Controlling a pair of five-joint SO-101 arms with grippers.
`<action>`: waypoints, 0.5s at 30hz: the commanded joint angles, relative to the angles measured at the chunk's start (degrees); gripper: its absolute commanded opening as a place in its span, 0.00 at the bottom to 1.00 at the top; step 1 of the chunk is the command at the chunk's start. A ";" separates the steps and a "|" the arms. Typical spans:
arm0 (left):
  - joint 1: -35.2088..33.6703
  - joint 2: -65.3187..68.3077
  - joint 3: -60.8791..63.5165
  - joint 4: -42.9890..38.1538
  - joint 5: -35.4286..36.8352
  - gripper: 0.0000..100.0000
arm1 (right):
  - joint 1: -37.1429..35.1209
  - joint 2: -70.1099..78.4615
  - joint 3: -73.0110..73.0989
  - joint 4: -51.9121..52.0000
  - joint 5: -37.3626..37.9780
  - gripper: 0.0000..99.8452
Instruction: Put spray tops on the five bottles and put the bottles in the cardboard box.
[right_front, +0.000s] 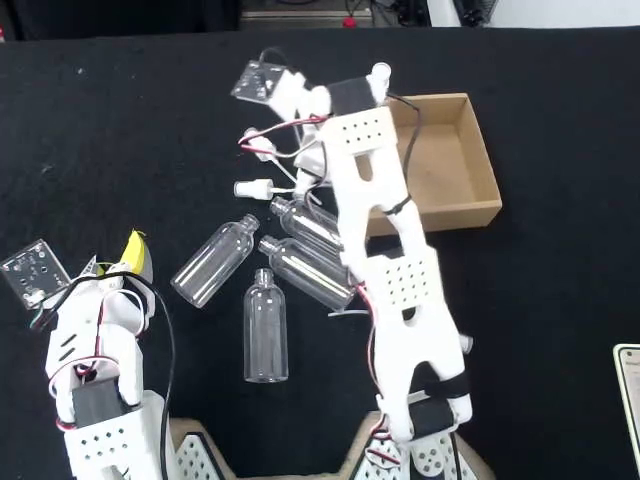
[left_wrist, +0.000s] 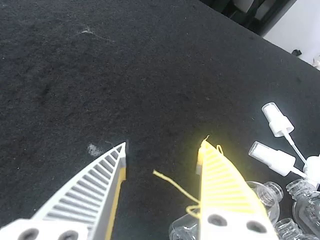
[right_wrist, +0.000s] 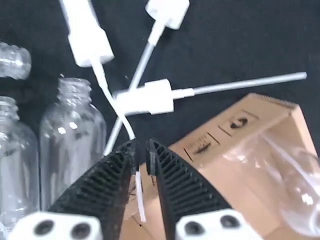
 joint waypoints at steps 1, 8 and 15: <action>-0.48 -0.53 -1.19 -1.49 0.26 0.23 | -0.97 -0.57 -2.77 1.93 -0.44 0.03; -0.40 -0.53 -1.19 -1.49 0.26 0.23 | 2.55 -0.84 9.27 1.93 10.99 0.25; -0.48 -0.53 -0.57 -3.52 0.26 0.23 | 2.55 -0.66 9.63 1.58 11.60 0.18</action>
